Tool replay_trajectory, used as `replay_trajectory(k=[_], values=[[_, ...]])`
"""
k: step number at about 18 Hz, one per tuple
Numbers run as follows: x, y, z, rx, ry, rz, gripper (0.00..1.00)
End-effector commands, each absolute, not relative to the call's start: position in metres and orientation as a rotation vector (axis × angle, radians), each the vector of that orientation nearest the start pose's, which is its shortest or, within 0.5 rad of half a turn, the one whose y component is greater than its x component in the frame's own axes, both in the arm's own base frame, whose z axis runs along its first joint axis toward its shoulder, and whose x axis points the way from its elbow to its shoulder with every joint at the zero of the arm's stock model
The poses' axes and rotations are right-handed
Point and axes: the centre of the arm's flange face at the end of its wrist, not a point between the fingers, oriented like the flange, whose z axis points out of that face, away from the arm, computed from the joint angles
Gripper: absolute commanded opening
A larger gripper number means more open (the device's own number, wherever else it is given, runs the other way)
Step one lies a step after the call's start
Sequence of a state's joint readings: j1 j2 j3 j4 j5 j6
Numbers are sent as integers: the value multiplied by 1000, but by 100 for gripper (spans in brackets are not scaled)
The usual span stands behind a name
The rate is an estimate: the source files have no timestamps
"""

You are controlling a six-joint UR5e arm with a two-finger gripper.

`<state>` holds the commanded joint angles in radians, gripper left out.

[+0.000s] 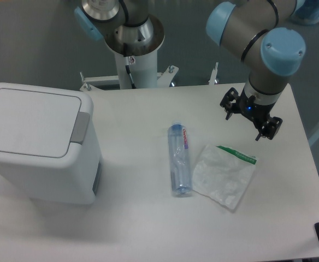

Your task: Open the trash can

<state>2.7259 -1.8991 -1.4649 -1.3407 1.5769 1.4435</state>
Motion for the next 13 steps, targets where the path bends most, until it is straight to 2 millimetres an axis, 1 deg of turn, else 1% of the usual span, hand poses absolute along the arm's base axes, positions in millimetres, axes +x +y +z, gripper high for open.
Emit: replay_trajectory(k=[6, 9, 10, 11, 13], values=[[-514, 372, 377, -3111, 444, 3, 100], [-507, 371, 370, -3080, 420, -44, 100], [-501, 373, 369, -3054, 371, -62, 100], [-498, 374, 376, -3039, 298, -44, 100], [-498, 378, 385, -3035, 159, -3, 100]])
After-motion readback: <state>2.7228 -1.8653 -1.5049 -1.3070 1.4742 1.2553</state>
